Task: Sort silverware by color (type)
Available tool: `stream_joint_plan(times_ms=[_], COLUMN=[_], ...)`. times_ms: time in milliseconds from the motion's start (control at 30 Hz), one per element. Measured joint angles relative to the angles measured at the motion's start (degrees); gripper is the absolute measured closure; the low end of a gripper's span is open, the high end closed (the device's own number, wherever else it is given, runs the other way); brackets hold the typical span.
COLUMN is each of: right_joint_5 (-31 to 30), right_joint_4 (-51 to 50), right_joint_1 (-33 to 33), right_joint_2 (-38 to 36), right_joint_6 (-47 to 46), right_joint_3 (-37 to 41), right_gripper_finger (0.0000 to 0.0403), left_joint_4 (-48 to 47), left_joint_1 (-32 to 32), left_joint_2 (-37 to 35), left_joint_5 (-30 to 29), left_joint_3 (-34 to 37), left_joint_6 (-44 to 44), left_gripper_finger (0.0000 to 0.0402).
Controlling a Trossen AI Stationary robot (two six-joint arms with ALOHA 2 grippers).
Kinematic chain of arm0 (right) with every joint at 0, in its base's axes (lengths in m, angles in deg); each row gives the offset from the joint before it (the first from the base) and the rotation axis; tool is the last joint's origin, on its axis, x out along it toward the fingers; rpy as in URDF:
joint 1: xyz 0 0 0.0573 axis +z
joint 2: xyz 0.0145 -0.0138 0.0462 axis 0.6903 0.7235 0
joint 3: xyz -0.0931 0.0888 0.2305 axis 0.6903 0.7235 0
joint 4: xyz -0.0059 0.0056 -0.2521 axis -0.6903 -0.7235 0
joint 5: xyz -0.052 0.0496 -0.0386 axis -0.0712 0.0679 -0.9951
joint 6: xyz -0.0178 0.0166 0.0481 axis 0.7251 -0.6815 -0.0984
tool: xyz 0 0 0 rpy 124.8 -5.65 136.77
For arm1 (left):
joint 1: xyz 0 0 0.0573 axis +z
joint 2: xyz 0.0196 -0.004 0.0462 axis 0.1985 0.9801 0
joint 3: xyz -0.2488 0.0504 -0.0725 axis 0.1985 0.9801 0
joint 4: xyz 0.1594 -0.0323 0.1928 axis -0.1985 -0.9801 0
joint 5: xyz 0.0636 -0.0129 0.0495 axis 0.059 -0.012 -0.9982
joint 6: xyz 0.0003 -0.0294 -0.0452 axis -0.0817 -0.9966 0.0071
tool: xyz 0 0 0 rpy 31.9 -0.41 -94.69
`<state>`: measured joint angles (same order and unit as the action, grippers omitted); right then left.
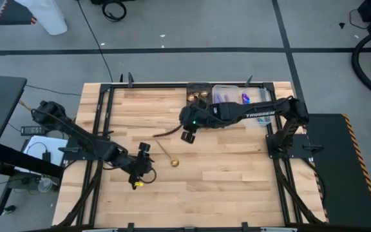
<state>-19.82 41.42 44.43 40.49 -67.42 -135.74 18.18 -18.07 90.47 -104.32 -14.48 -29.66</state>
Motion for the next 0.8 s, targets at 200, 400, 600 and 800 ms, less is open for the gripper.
stream_joint_plan(times_ms=[200,400,600,800], right_joint_5=[1.5,3.7,6.6,9.8], right_joint_4=[3.4,4.1,7.9,12.0], right_joint_1=[2.3,2.5,2.6,2.6], right_joint_2=[3.1,6.3,9.6,12.6], right_joint_6=[-5.4,-10.0,-10.8,-10.7], right_joint_3=[0.0,-0.1,0.0,0.0], right_gripper_finger=[0.0273,0.0273,0.0273,0.0273], left_joint_4=[0.8,3.7,7.2,8.3], left_joint_1=[0.0,-0.6,-2.3,-3.5], left_joint_2=[-6.9,-14.0,-19.5,-21.1], left_joint_5=[-0.3,-0.3,-0.3,-0.2], left_joint_3=[3.4,7.3,11.4,11.9], left_joint_6=[-2.0,-4.7,-7.9,-12.1], left_gripper_finger=[0.023,0.023,0.023,0.023])
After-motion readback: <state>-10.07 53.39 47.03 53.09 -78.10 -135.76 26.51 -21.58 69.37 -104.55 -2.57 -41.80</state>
